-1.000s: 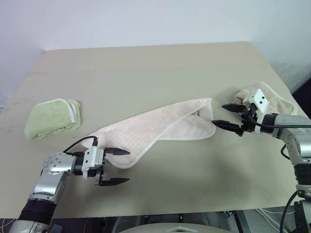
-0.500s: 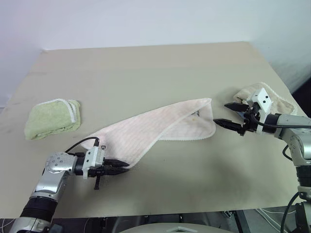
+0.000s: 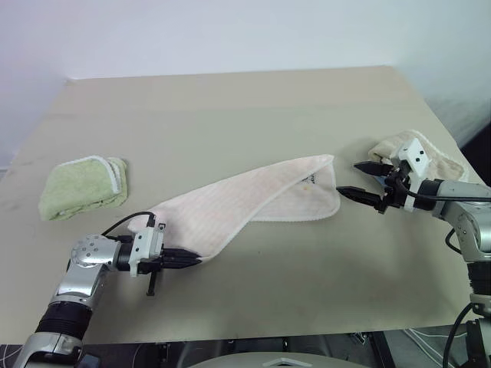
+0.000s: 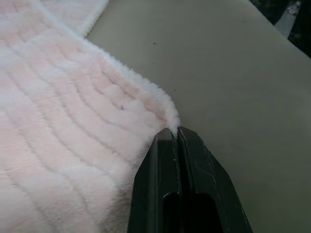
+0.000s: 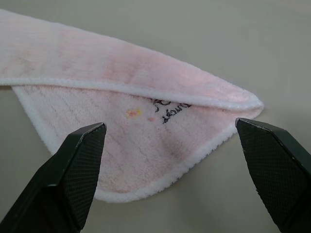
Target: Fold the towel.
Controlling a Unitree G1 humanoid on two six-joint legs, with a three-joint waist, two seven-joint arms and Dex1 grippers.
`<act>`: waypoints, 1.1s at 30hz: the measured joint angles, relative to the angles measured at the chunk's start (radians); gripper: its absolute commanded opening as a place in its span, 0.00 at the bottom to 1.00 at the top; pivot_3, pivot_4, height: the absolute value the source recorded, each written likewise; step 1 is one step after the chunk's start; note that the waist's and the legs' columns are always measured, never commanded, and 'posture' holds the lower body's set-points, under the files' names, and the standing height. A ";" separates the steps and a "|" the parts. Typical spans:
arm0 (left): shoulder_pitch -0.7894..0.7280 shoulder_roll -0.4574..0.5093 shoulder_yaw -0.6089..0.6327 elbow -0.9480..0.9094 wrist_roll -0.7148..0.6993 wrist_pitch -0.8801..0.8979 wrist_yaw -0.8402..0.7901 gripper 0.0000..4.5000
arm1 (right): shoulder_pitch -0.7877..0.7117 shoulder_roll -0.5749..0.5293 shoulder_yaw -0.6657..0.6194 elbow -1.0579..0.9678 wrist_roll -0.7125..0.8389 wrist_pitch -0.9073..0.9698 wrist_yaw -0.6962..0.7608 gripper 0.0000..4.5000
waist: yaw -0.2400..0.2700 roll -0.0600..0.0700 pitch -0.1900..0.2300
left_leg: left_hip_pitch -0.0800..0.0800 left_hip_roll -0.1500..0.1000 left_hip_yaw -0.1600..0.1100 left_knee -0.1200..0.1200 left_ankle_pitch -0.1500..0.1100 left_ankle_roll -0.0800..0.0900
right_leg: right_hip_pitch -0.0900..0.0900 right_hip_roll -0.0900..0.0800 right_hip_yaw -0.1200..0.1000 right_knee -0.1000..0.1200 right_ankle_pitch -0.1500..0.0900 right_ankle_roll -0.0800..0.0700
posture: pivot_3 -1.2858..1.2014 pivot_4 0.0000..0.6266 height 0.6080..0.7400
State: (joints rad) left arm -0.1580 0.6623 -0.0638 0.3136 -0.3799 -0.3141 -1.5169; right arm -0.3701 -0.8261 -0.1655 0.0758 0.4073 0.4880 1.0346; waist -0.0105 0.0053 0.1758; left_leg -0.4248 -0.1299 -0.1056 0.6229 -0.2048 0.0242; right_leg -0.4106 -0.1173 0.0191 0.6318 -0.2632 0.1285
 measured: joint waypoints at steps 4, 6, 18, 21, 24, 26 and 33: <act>-0.058 0.008 0.004 0.048 -0.004 0.026 -0.023 0.00 | -0.033 0.000 0.005 0.018 -0.012 -0.017 0.002 1.00 | -0.002 0.000 0.000 | 0.000 0.000 0.000 0.001 0.000 0.000 | 0.000 0.000 0.000 0.000 0.000 0.000 | 0.52 0.24 0.91; -0.079 0.013 0.009 0.066 -0.005 0.036 -0.031 0.00 | -0.055 0.000 0.012 0.041 -0.025 -0.029 0.003 1.00 | -0.002 0.000 0.000 | 0.000 0.000 0.000 0.001 0.000 0.000 | 0.000 0.000 0.000 0.000 0.000 0.000 | 0.52 0.24 0.91; -0.318 0.049 0.097 0.281 0.002 0.012 -0.017 0.00 | -0.340 0.035 0.203 0.416 -0.239 -0.181 0.003 1.00 | -0.007 0.000 0.000 | 0.000 -0.001 0.000 0.003 0.000 0.000 | -0.001 0.001 -0.001 0.002 0.000 0.000 | 0.52 0.24 0.91; -0.334 0.061 0.108 0.327 0.007 -0.003 -0.021 0.00 | -0.428 0.061 0.240 0.554 -0.309 -0.253 -0.031 1.00 | -0.008 0.000 0.000 | -0.001 -0.001 0.001 0.001 0.001 0.001 | -0.003 0.001 -0.001 0.004 0.000 0.001 | 0.52 0.24 0.91; -0.337 0.068 0.118 0.346 0.012 -0.009 -0.022 0.00 | -0.489 0.072 0.270 0.670 -0.375 -0.331 -0.063 1.00 | -0.007 -0.001 0.000 | -0.001 -0.004 0.001 0.002 0.001 0.001 | -0.009 -0.001 0.000 0.015 0.000 0.001 | 0.52 0.24 0.91; -0.336 0.071 0.120 0.349 0.015 -0.011 -0.021 0.00 | -0.519 0.089 0.283 0.730 -0.412 -0.378 -0.079 1.00 | -0.006 -0.001 0.001 | -0.001 -0.005 0.001 0.001 0.001 0.001 | -0.010 -0.001 0.001 0.018 0.000 0.001 | 0.52 0.24 0.91; -0.318 0.072 0.128 0.329 0.016 -0.016 -0.011 0.00 | -0.570 0.113 0.346 0.892 -0.525 -0.541 -0.129 1.00 | -0.007 -0.001 0.001 | -0.002 -0.005 0.001 0.001 0.002 0.002 | -0.011 -0.001 0.001 0.018 0.000 0.001 | 0.52 0.24 0.91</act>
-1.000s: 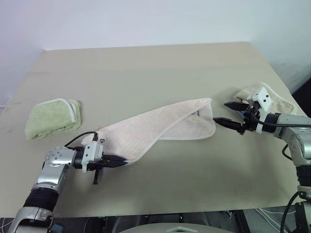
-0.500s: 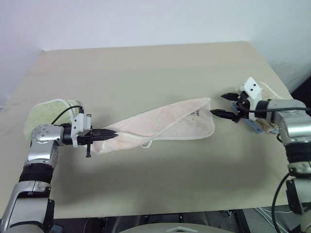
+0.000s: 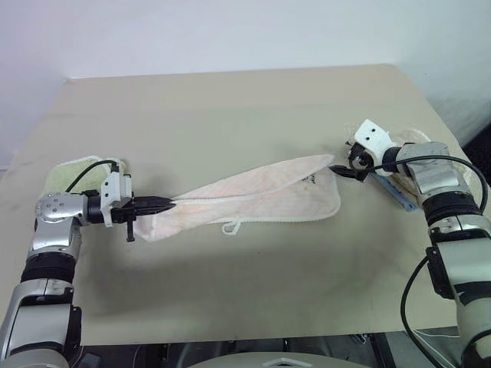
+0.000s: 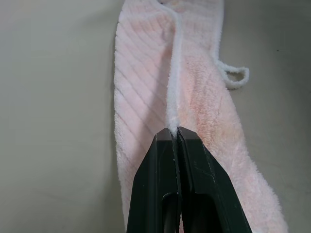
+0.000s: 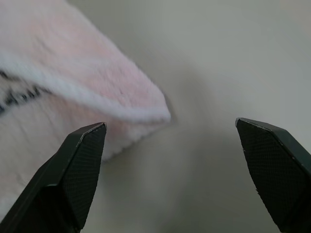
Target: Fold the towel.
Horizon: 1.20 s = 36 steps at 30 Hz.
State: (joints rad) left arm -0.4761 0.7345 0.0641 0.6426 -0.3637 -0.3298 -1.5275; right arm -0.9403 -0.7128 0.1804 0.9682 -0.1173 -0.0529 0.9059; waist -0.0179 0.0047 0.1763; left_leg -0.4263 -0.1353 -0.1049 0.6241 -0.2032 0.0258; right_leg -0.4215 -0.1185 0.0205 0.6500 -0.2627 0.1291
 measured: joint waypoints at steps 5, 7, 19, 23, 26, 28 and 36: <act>0.013 0.002 0.003 -0.035 0.000 0.016 0.014 0.00 | -0.033 0.012 0.006 0.063 -0.040 -0.068 -0.030 1.00 | -0.003 0.000 0.000 | 0.000 0.000 0.000 0.000 0.000 0.000 | 0.000 0.000 0.000 0.001 0.000 0.000 | 0.52 0.24 0.91; 0.017 0.003 0.004 -0.047 0.000 0.020 0.021 0.00 | -0.055 0.025 0.006 0.090 -0.048 -0.083 -0.046 1.00 | -0.006 0.000 0.000 | 0.000 0.000 0.000 0.000 0.001 -0.001 | 0.000 0.000 0.000 0.001 0.000 0.000 | 0.52 0.24 0.91; 0.047 0.005 0.010 -0.101 0.000 0.043 0.049 0.00 | -0.093 0.086 0.007 0.151 -0.082 -0.144 -0.076 1.00 | -0.004 0.000 0.000 | 0.000 0.000 0.000 0.001 0.001 -0.001 | -0.001 0.001 0.001 0.004 0.000 0.000 | 0.52 0.24 0.91; 0.061 0.005 0.010 -0.117 -0.001 0.051 0.056 0.00 | -0.093 0.109 0.011 0.158 -0.099 -0.161 -0.076 1.00 | -0.005 0.000 0.000 | 0.000 0.000 0.000 0.001 0.001 -0.001 | -0.001 0.001 0.001 0.004 0.000 0.000 | 0.52 0.24 0.91; 0.075 0.009 0.011 -0.128 -0.001 0.058 0.059 0.00 | -0.093 0.109 0.011 0.161 -0.106 -0.169 -0.076 0.87 | -0.005 0.000 0.000 | 0.000 0.000 0.000 0.001 0.001 -0.002 | -0.002 0.001 0.001 0.004 0.000 0.000 | 0.52 0.24 0.91; 0.080 0.010 0.012 -0.136 -0.002 0.059 0.063 0.00 | -0.093 0.109 0.011 0.169 -0.106 -0.171 -0.076 0.75 | -0.005 0.000 0.000 | 0.000 0.000 0.000 0.001 0.001 -0.001 | -0.002 0.001 0.001 0.004 0.000 0.000 | 0.52 0.24 0.91; 0.087 0.015 0.029 -0.145 -0.002 0.061 0.068 0.00 | -0.093 0.110 0.010 0.173 -0.106 -0.169 -0.076 0.14 | -0.005 0.000 0.000 | 0.000 0.000 0.000 0.001 0.001 -0.002 | -0.002 0.001 0.001 0.005 0.000 0.000 | 0.52 0.24 0.91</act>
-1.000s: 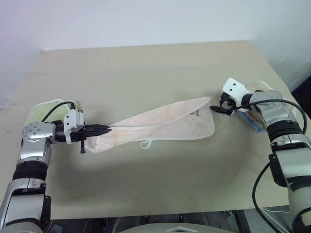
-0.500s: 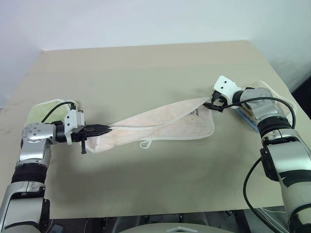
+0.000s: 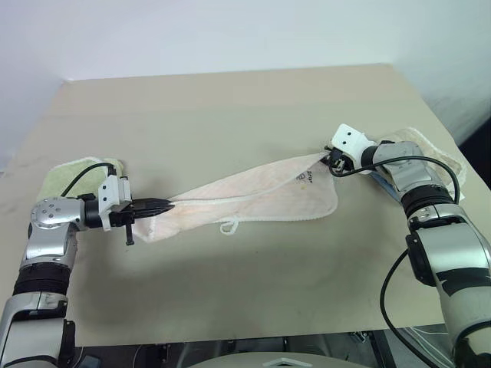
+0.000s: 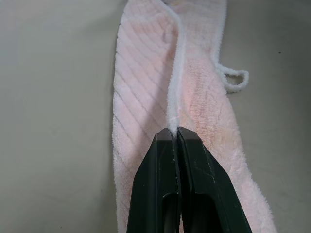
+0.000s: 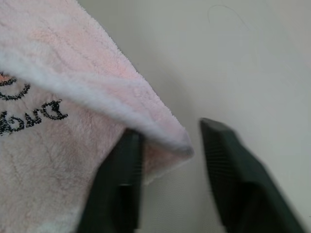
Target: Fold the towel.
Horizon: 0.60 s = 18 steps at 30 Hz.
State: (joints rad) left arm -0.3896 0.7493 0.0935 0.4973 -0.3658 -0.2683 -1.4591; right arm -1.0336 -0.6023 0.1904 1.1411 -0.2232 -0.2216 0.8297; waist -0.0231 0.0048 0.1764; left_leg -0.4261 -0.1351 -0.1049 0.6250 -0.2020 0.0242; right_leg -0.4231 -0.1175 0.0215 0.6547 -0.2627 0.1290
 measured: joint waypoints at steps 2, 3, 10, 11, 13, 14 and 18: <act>0.000 0.000 0.000 0.000 0.000 0.001 0.001 0.00 | 0.000 0.004 -0.001 0.000 0.001 0.004 0.000 0.00 | 0.000 0.000 0.000 | 0.000 0.000 0.000 0.000 0.000 0.000 | 0.000 0.000 0.000 0.000 0.000 0.000 | 0.52 0.24 0.91; 0.000 0.000 0.000 0.000 0.000 0.001 0.003 0.00 | 0.001 0.006 -0.002 0.000 0.001 0.007 0.000 0.00 | 0.000 0.000 0.000 | 0.000 0.000 0.000 0.000 0.000 0.000 | 0.000 0.000 0.000 0.000 0.000 0.000 | 0.52 0.24 0.91; -0.019 -0.010 0.000 0.013 0.004 0.003 0.037 0.00 | 0.040 0.008 -0.042 -0.061 0.045 0.050 0.006 0.00 | 0.002 0.000 0.000 | 0.000 0.000 0.000 0.001 0.000 0.000 | 0.000 0.000 0.000 0.000 0.000 0.000 | 0.52 0.24 0.91; -0.041 -0.021 0.001 0.039 0.012 0.000 0.061 0.00 | 0.044 0.007 -0.057 -0.073 0.058 0.067 0.004 0.00 | 0.003 0.000 0.000 | 0.000 0.000 0.000 0.001 0.000 0.000 | 0.000 0.000 0.000 0.001 0.000 0.000 | 0.52 0.24 0.91; -0.094 -0.044 0.002 0.097 0.035 -0.016 0.119 0.00 | 0.045 0.007 -0.088 -0.089 0.086 0.094 -0.007 0.00 | 0.007 0.000 0.000 | 0.000 0.000 -0.001 0.002 0.000 0.000 | 0.001 0.000 0.000 0.001 0.000 0.000 | 0.52 0.24 0.91; -0.125 -0.055 0.002 0.131 0.048 -0.032 0.154 0.00 | 0.045 0.007 -0.104 -0.098 0.100 0.110 -0.018 0.00 | 0.007 0.000 0.000 | 0.000 0.000 -0.001 0.003 0.000 0.000 | 0.001 0.001 0.000 0.001 0.000 0.000 | 0.52 0.24 0.91; -0.242 -0.102 0.001 0.286 0.114 -0.092 0.284 0.00 | 0.043 0.005 -0.163 -0.104 0.142 0.138 -0.075 0.00 | 0.008 0.000 0.000 | 0.000 0.000 -0.001 0.005 0.000 0.000 | 0.002 0.000 0.000 0.001 0.000 0.000 | 0.52 0.24 0.91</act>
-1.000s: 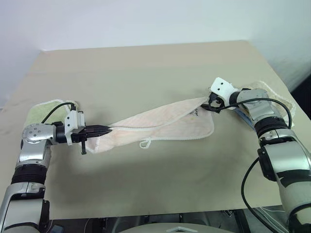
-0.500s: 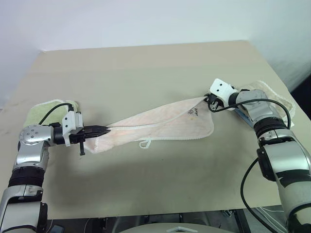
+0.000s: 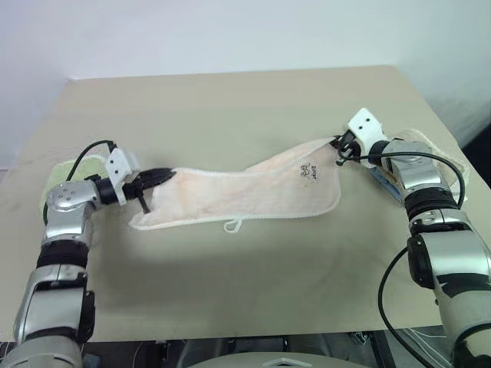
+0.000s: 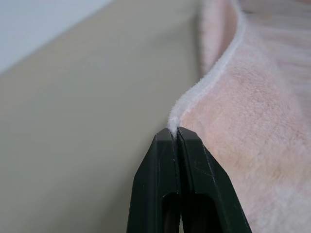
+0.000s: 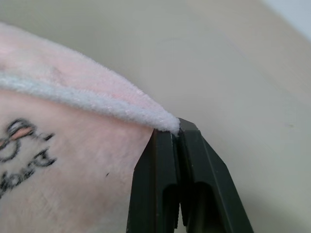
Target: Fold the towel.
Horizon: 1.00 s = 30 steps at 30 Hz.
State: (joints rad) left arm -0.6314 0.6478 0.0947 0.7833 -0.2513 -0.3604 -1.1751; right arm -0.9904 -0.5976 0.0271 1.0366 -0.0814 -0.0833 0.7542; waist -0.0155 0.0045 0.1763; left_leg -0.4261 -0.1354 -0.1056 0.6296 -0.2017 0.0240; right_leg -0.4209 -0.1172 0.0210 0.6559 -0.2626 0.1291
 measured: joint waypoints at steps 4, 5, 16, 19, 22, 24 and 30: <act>-0.140 -0.036 -0.012 0.193 0.108 -0.083 0.198 0.00 | -0.010 -0.001 -0.045 0.000 0.028 0.010 -0.079 0.00 | -0.001 -0.001 0.000 | 0.000 -0.001 0.000 0.000 0.000 0.000 | 0.000 -0.001 0.000 0.004 0.000 0.000 | 0.52 0.24 0.91; -0.179 -0.042 -0.017 0.241 0.139 -0.099 0.261 0.00 | -0.015 -0.001 -0.054 0.000 0.034 0.010 -0.101 0.00 | -0.002 -0.001 0.000 | -0.001 -0.002 0.000 0.000 0.000 0.000 | 0.000 -0.002 0.001 0.006 0.000 0.000 | 0.52 0.24 0.91; -0.449 -0.093 -0.053 0.455 0.309 -0.129 0.722 0.00 | -0.079 0.012 -0.101 0.029 0.046 -0.106 -0.363 0.00 | -0.006 -0.002 0.001 | -0.002 -0.003 0.000 -0.001 0.000 0.000 | -0.001 -0.002 0.001 0.007 0.000 0.001 | 0.52 0.24 0.91; -0.476 -0.095 -0.070 0.475 0.346 -0.133 0.800 0.00 | -0.097 0.023 -0.102 0.059 0.046 -0.141 -0.402 0.00 | -0.007 -0.002 0.001 | -0.002 -0.003 0.000 0.000 0.000 0.000 | -0.001 -0.002 0.001 0.008 0.000 0.001 | 0.52 0.24 0.91; -0.511 -0.096 -0.071 0.495 0.359 -0.135 0.835 0.00 | -0.122 0.029 -0.105 0.089 0.048 -0.170 -0.434 0.00 | -0.005 -0.004 0.002 | -0.002 -0.003 0.000 0.000 0.001 0.000 | -0.001 -0.002 0.001 0.008 0.000 0.001 | 0.52 0.24 0.91; -0.538 -0.096 -0.069 0.498 0.359 -0.149 0.854 0.00 | -0.140 0.029 -0.117 0.099 0.056 -0.190 -0.449 0.00 | -0.005 -0.004 0.002 | -0.002 -0.004 0.000 0.000 0.001 0.000 | -0.002 -0.002 0.001 0.008 0.001 0.001 | 0.52 0.24 0.91; -0.588 -0.077 -0.067 0.498 0.359 -0.177 0.889 0.00 | -0.164 0.029 -0.130 0.103 0.066 -0.239 -0.469 0.00 | -0.006 -0.004 0.002 | -0.003 -0.004 0.000 0.000 0.001 -0.001 | -0.002 -0.002 0.001 0.008 0.001 0.001 | 0.52 0.24 0.91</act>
State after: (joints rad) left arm -1.2197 0.5703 0.0278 1.2817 0.1079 -0.5376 -0.2860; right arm -1.1542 -0.5691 -0.1030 1.1401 -0.0149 -0.3219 0.2849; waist -0.0213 0.0002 0.1787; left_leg -0.4287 -0.1392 -0.1058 0.6294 -0.2006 0.0230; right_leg -0.4226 -0.1191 0.0222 0.6638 -0.2620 0.1304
